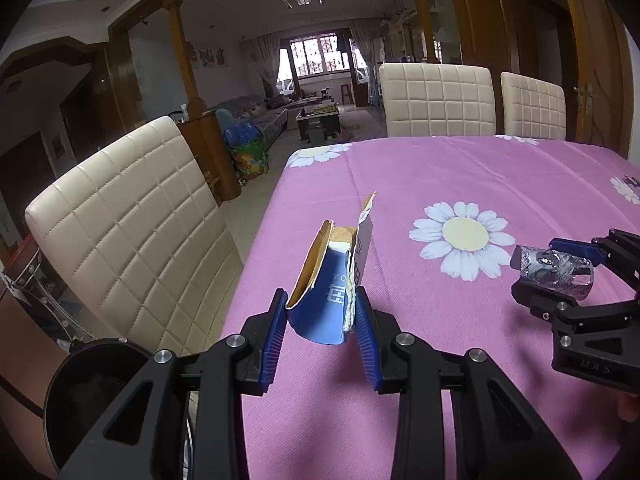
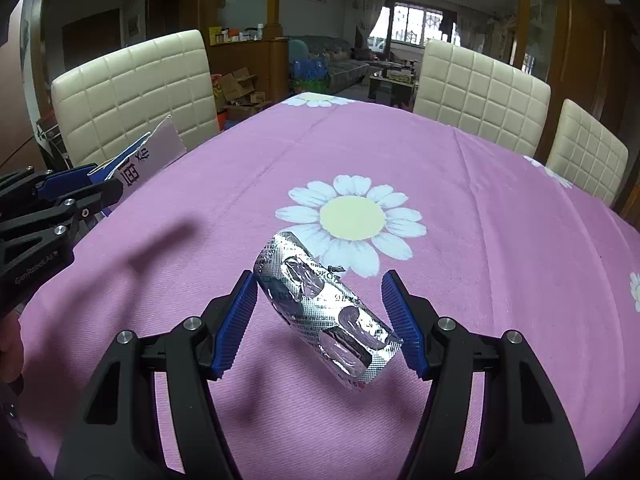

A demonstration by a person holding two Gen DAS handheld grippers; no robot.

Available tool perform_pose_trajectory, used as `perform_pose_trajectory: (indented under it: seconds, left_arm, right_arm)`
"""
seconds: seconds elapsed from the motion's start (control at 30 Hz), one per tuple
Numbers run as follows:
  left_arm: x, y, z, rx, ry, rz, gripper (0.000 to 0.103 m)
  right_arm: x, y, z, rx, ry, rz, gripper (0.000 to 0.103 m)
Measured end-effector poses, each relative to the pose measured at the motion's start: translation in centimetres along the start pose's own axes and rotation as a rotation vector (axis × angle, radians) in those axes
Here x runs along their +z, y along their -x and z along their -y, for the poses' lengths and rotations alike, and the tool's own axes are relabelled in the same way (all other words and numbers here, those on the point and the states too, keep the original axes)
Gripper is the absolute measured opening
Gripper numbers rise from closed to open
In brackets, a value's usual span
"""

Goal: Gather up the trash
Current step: 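Carry the blue box and blister pack over the black bin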

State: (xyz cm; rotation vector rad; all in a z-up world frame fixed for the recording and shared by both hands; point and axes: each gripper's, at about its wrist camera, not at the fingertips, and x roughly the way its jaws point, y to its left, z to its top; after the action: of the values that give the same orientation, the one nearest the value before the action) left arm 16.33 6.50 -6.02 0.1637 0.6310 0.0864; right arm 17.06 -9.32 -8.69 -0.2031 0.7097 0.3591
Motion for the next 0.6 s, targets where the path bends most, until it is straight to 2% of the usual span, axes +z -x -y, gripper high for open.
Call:
perform_pose_trajectory:
  seconds: [0.23, 0.6]
  left_arm:
    - [-0.9, 2.1, -1.5, 0.027, -0.011, 0.023, 0.033]
    - [-2.7, 4.2, -5.2, 0.084, 0.034, 0.035, 0.033]
  right_arm:
    - [0.1, 1.0, -3.1, 0.03, 0.083, 0.012, 0.065]
    - [1.4, 2.9, -7.3, 0.081, 0.149, 0.051, 0.066]
